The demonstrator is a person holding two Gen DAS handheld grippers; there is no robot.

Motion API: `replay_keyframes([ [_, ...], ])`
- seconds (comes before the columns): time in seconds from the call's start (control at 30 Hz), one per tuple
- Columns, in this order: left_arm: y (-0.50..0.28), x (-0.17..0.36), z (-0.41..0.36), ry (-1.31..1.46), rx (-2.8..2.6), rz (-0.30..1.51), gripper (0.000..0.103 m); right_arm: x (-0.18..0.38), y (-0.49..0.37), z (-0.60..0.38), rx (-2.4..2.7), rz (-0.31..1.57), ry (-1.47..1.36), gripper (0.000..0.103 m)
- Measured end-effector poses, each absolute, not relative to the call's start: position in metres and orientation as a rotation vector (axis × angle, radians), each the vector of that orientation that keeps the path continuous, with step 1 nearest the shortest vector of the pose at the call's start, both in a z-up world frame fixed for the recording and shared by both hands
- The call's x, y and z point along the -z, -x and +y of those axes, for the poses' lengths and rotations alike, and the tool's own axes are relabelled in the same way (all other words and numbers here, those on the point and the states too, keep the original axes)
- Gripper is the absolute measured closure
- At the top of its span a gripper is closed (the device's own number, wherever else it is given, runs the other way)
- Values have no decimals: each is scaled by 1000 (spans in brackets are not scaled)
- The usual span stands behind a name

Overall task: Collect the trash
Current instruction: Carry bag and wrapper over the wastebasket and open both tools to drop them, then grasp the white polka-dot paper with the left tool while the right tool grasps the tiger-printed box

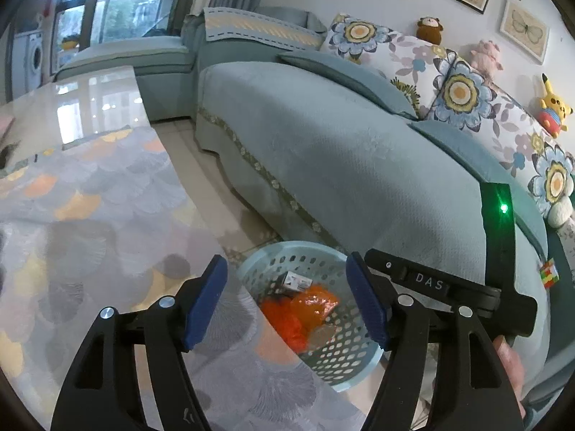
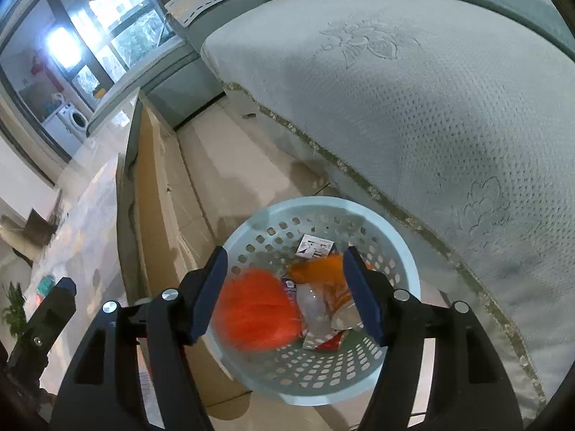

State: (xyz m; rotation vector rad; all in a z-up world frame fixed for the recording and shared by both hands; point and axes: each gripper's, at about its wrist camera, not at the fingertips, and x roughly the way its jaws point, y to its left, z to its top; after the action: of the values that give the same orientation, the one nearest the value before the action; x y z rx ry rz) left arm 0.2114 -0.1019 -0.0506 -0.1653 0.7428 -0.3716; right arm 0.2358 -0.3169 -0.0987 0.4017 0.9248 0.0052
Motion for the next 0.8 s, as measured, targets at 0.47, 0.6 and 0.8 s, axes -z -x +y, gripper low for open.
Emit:
replay_keyframes([
  [0.47,-171,16,-32,235,274,664,36,49,-214,-280,-88,774,-297,40],
  [0.6,-153,2,10,281,210,628,36,35,-206,-252,-139,725,-237,40],
  [0.8,-128,-13,78,342,103,582,36,24,-194,-203,-278,675,-186,40],
])
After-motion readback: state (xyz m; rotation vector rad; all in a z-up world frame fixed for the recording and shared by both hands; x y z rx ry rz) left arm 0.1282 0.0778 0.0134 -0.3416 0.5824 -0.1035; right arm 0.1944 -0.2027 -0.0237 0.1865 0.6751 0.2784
